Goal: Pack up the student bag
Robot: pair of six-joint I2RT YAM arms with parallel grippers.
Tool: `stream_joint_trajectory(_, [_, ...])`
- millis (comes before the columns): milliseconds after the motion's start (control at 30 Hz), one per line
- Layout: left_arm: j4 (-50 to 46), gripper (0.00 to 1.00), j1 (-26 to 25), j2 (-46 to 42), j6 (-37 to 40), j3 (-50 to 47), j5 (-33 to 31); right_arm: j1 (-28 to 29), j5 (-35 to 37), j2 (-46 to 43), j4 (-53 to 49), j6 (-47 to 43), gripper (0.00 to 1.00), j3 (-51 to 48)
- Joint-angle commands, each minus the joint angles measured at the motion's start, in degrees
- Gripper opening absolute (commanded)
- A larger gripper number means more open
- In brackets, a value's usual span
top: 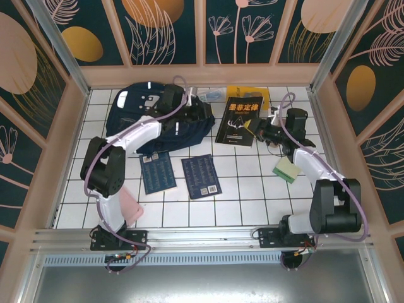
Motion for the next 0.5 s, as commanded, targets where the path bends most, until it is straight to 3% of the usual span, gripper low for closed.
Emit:
stream_joint_trajectory(0, [-14.3,0.52,0.02,1.29,10.15,4.53,-19.37,1.16,6.92,-4.79,-0.52,-6.98,0.0,1.11])
stream_joint_trajectory(167, [-19.71,0.5,0.06,8.64,10.62,12.47,-26.42,3.03,16.53,-7.51,-7.24,-12.16,0.0,2.97])
stream_joint_trajectory(333, [-23.75,0.49,0.06,15.64,12.51,18.79,-34.12,3.51,19.02,-7.61,-9.38,-13.24,0.0,3.8])
stream_joint_trajectory(467, [-26.7,0.51,-0.03,20.49,13.5,22.79,-35.93,3.62,19.77,-7.42,-10.12,-13.67,0.0,4.1])
